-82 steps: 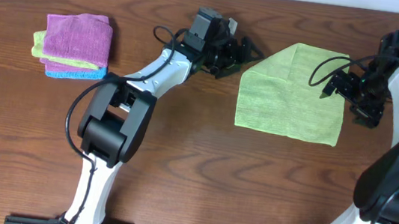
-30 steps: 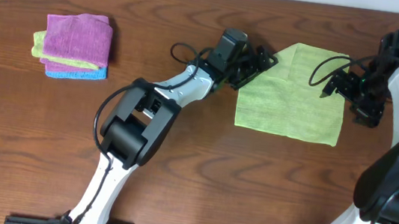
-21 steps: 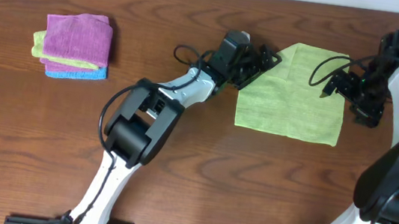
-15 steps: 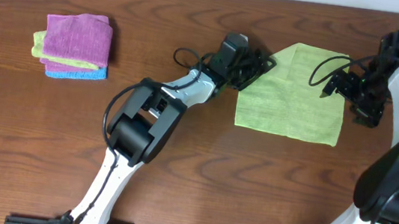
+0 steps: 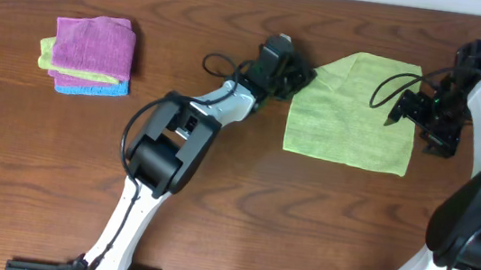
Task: Fold the cloth
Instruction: 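Grasp the cloth's left corner with the left gripper and pull it leftward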
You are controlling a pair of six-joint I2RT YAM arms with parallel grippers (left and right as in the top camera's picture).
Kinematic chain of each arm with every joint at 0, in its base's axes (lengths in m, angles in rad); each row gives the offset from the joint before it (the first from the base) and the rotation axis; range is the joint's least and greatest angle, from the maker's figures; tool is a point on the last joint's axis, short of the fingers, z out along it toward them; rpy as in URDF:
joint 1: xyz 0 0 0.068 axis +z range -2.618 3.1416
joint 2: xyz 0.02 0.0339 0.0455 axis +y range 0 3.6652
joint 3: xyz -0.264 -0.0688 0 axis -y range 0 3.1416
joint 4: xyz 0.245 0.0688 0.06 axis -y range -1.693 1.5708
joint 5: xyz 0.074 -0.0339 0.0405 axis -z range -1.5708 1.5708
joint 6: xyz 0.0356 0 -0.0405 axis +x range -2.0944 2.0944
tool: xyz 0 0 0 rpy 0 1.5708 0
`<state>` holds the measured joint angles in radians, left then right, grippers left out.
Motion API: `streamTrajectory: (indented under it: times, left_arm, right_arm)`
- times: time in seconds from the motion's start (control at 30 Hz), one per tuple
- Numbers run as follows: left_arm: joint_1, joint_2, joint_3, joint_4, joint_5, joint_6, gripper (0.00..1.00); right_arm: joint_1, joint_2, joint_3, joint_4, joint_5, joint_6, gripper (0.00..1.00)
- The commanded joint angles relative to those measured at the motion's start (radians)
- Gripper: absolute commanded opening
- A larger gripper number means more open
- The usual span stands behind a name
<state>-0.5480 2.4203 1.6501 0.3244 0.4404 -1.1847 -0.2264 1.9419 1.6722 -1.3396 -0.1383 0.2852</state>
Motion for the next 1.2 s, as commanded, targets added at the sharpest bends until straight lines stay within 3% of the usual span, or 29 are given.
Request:
streamTrajectory:
  times: [0.0,0.5,0.93,0.97,1.07,1.17]
  left_arm:
    - [0.038,0.013,0.016,0.005,-0.023,0.015,0.06]
    - [0.164,0.013,0.016,-0.048,-0.032,0.097,0.06]
    - [0.255,0.013,0.016,-0.105,-0.032,0.143,0.06]
    - [0.261,0.013,0.016,-0.105,-0.032,0.143,0.09]
    - [0.282,0.013,0.016,-0.104,-0.029,0.153,0.35]
    - [0.304,0.013,0.016,-0.104,-0.022,0.153,0.47]
  right_arm:
    - [0.032,-0.006,0.001,-0.013,-0.001,-0.036,0.92]
    - [0.177,-0.006,0.001,-0.010,0.000,-0.036,0.91]
    - [0.190,-0.006,0.001,0.010,0.000,-0.035,0.91]
    - [0.190,-0.006,0.001,0.011,0.000,-0.035,0.91]
    - [0.190,-0.006,0.001,0.012,0.000,-0.035,0.92]
    - [0.190,-0.006,0.001,0.013,0.000,-0.035,0.92]
